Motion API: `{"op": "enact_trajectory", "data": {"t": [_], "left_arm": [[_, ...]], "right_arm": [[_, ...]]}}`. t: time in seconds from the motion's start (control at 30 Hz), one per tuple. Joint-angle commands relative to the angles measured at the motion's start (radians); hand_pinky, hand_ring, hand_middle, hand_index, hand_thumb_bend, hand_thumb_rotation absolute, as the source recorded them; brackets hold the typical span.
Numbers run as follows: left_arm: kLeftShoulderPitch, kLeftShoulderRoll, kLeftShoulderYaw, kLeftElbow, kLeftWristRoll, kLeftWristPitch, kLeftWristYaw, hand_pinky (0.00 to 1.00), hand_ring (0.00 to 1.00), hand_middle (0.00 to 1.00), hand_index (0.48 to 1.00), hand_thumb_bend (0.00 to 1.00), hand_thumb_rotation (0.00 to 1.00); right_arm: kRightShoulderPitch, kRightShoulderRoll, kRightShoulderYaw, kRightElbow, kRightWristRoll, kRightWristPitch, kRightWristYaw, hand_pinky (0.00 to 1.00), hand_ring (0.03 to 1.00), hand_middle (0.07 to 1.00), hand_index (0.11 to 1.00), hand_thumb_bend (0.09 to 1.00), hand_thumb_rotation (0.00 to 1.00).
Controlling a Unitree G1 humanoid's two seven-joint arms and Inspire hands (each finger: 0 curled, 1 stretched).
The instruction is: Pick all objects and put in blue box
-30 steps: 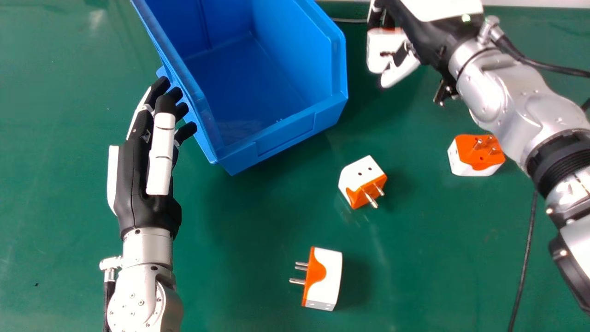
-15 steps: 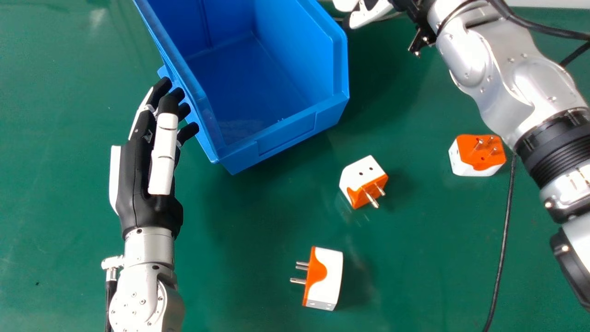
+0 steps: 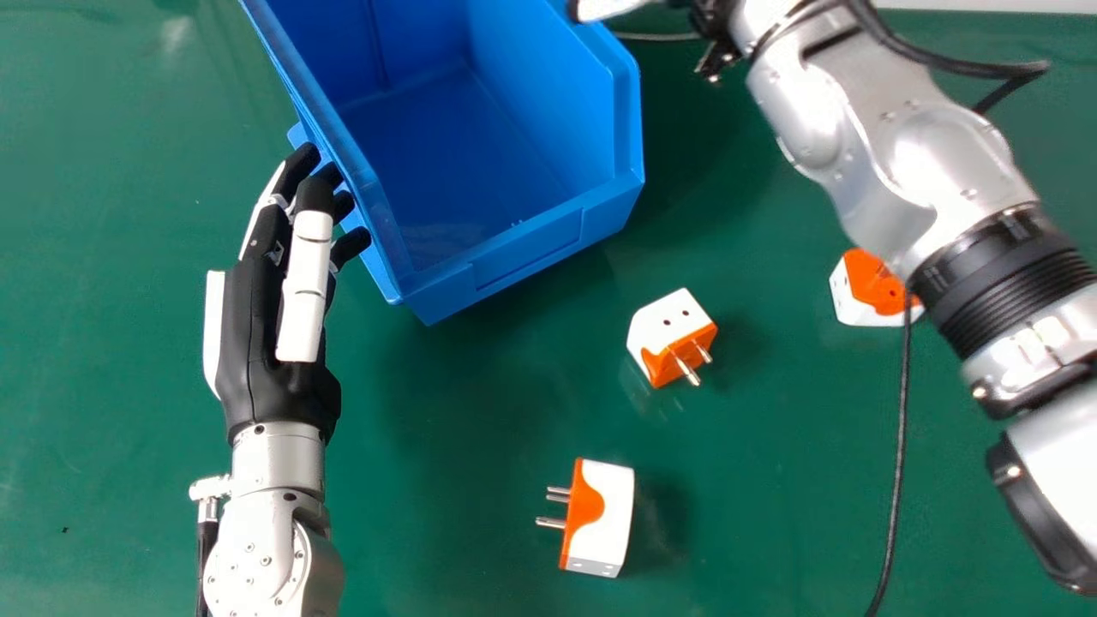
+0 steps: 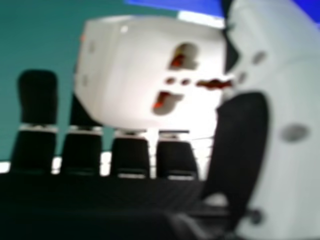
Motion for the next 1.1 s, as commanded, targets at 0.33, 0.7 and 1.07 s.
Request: {"op": "enact_trajectory", "data": {"t": [0.33,0.7,1.07], "left_arm": [[0.008,-0.003,-0.011,-0.038,0.016,-0.016,0.01,0.81,0.87,0.87,0.867,0.68,0.75],[0.028,-0.005,-0.015,-0.063,0.021,-0.009,0.014,0.8,0.86,0.87,0.865,0.69,0.75],[0.051,-0.014,-0.029,-0.105,0.016,0.009,0.021,0.8,0.86,0.87,0.866,0.69,0.75]], "right_arm": [[-0.109,0.072,0.021,0.157,0.016,-0.187,-0.089,0.33,0.44,0.527,0.501,0.497,0.0],[-0.168,0.158,0.088,0.367,-0.024,-0.236,-0.142,0.34,0.437,0.531,0.511,0.495,0.0],[-0.206,0.221,0.144,0.502,-0.041,-0.213,-0.172,0.32,0.437,0.541,0.515,0.493,0.0]]}}
